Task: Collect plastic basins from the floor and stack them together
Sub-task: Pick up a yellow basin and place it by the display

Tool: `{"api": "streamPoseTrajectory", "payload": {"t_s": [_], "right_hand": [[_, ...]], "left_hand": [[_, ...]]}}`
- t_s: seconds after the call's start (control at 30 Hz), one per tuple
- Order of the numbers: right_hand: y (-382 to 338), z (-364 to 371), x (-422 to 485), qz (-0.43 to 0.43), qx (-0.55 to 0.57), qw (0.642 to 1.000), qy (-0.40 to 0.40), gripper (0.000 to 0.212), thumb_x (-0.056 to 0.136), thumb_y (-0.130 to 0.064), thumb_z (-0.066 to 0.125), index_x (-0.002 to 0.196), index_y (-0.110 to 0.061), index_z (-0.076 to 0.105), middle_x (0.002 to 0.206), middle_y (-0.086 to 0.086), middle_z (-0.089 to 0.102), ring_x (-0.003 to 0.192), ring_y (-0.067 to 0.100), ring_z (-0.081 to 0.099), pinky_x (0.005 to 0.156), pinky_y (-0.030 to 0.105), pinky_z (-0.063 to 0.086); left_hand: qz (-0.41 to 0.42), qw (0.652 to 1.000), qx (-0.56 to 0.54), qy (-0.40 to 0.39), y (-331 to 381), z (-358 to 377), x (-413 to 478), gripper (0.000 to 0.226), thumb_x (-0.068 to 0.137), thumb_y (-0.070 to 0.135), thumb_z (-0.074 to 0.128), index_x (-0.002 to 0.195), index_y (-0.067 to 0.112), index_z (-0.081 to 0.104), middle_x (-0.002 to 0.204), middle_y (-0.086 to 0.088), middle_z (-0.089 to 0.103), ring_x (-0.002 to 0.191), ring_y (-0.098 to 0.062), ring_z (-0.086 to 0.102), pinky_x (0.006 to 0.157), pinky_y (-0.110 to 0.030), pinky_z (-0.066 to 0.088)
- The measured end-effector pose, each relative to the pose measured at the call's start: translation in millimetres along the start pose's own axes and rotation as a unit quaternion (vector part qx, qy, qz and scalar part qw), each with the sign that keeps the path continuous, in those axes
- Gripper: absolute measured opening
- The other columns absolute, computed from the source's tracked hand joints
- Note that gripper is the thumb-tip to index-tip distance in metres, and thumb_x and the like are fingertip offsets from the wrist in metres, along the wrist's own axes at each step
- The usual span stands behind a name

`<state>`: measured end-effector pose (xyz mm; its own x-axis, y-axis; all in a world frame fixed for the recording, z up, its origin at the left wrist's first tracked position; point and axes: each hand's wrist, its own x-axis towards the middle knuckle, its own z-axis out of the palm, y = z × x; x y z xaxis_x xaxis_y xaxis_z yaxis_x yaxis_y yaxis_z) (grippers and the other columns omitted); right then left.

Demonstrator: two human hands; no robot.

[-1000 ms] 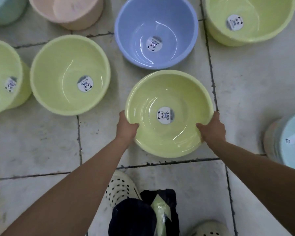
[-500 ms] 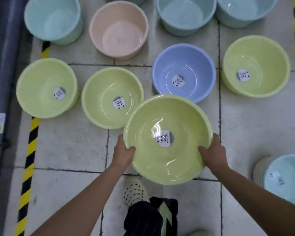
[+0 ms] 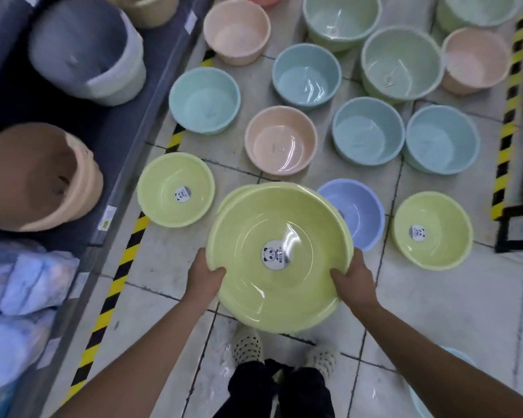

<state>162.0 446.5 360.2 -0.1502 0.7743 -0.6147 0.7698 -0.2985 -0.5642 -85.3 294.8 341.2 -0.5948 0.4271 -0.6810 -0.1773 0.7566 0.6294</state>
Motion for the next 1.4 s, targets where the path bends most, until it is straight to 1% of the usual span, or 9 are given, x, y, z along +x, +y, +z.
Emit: {"api": "streamPoseTrajectory", "payload": {"t_s": [0.1, 0.2, 0.43, 0.63, 0.83, 1.0, 1.1, 1.27, 1.4], "right_hand": [[-27, -2, 10, -0.011, -0.01, 1.0, -0.017, 0.06, 0.072, -0.028, 0.05, 0.13, -0.015, 0.04, 0.092, -0.001, 0.055, 0.086, 0.026, 0.053, 0.065, 0.03, 0.037], [-43, 2, 32, -0.016, -0.016, 0.999, -0.034, 0.048, 0.087, -0.014, 0.058, 0.131, -0.013, 0.04, 0.098, 0.0, 0.056, 0.089, 0.024, 0.053, 0.071, 0.032, 0.041], [-52, 32, 104, -0.004, -0.08, 0.995, -0.061, 0.043, 0.088, -0.016, 0.06, 0.127, -0.01, 0.042, 0.099, 0.007, 0.061, 0.089, 0.028, 0.057, 0.076, 0.039, 0.05], [-38, 61, 155, -0.012, -0.155, 0.984, -0.083, 0.047, 0.088, -0.023, 0.063, 0.13, -0.011, 0.045, 0.113, 0.009, 0.063, 0.102, 0.031, 0.06, 0.077, 0.032, 0.042], [-30, 96, 201, 0.001, -0.149, 0.985, -0.082, 0.048, 0.084, -0.018, 0.063, 0.13, -0.012, 0.047, 0.111, 0.009, 0.065, 0.101, 0.031, 0.061, 0.084, 0.042, 0.051], [-5, 134, 234, 0.058, -0.116, 0.989, -0.064, 0.048, 0.083, -0.012, 0.06, 0.13, -0.012, 0.048, 0.115, 0.011, 0.063, 0.105, 0.031, 0.059, 0.086, 0.041, 0.051], [19, 157, 252, 0.052, -0.122, 0.988, -0.075, 0.048, 0.083, -0.013, 0.064, 0.128, -0.011, 0.05, 0.115, 0.012, 0.064, 0.107, 0.033, 0.06, 0.087, 0.041, 0.051], [51, 191, 282, 0.034, -0.127, 0.989, -0.069, 0.056, 0.083, -0.013, 0.066, 0.136, -0.013, 0.047, 0.12, 0.01, 0.063, 0.109, 0.031, 0.059, 0.087, 0.037, 0.047], [69, 210, 298, 0.015, -0.096, 0.994, -0.059, 0.06, 0.082, -0.007, 0.064, 0.138, -0.02, 0.045, 0.118, 0.002, 0.062, 0.104, 0.025, 0.058, 0.085, 0.031, 0.043]], "left_hand": [[-0.003, 1.0, 0.0, 0.013, 21, -17, 11, 0.037, 0.082, -0.004, 0.06, 0.109, 0.019, 0.049, 0.092, 0.004, 0.057, 0.093, -0.026, 0.056, 0.069, -0.03, 0.046], [-0.011, 0.999, -0.002, 0.035, 35, -23, 26, 0.035, 0.082, 0.0, 0.062, 0.108, 0.02, 0.051, 0.091, 0.003, 0.058, 0.094, -0.027, 0.058, 0.07, -0.03, 0.047], [-0.015, 0.993, 0.053, 0.103, 38, -13, 76, 0.042, 0.086, 0.006, 0.063, 0.126, 0.013, 0.053, 0.103, -0.004, 0.06, 0.093, -0.025, 0.056, 0.076, -0.031, 0.043], [-0.033, 0.992, 0.094, 0.078, 13, -3, 136, 0.049, 0.085, 0.014, 0.065, 0.131, 0.019, 0.05, 0.105, -0.001, 0.061, 0.094, -0.025, 0.056, 0.079, -0.034, 0.046], [-0.041, 0.992, 0.098, 0.072, -13, 10, 188, 0.056, 0.085, 0.012, 0.065, 0.137, 0.019, 0.046, 0.115, -0.004, 0.062, 0.105, -0.03, 0.058, 0.087, -0.036, 0.047], [-0.069, 0.992, 0.075, 0.068, -44, 30, 226, 0.048, 0.085, 0.008, 0.062, 0.131, 0.017, 0.052, 0.103, 0.0, 0.059, 0.096, -0.025, 0.057, 0.08, -0.031, 0.042], [-0.065, 0.992, 0.08, 0.068, -69, 38, 249, 0.05, 0.085, 0.009, 0.061, 0.133, 0.018, 0.052, 0.103, 0.002, 0.059, 0.095, -0.022, 0.056, 0.081, -0.03, 0.042], [-0.045, 0.992, 0.103, 0.06, -114, 52, 287, 0.059, 0.086, 0.014, 0.062, 0.142, 0.023, 0.046, 0.12, -0.006, 0.064, 0.11, -0.03, 0.059, 0.094, -0.038, 0.048], [-0.033, 0.993, 0.102, 0.053, -136, 67, 311, 0.06, 0.089, 0.015, 0.061, 0.146, 0.022, 0.041, 0.128, -0.007, 0.062, 0.114, -0.03, 0.057, 0.095, -0.038, 0.046]]}}
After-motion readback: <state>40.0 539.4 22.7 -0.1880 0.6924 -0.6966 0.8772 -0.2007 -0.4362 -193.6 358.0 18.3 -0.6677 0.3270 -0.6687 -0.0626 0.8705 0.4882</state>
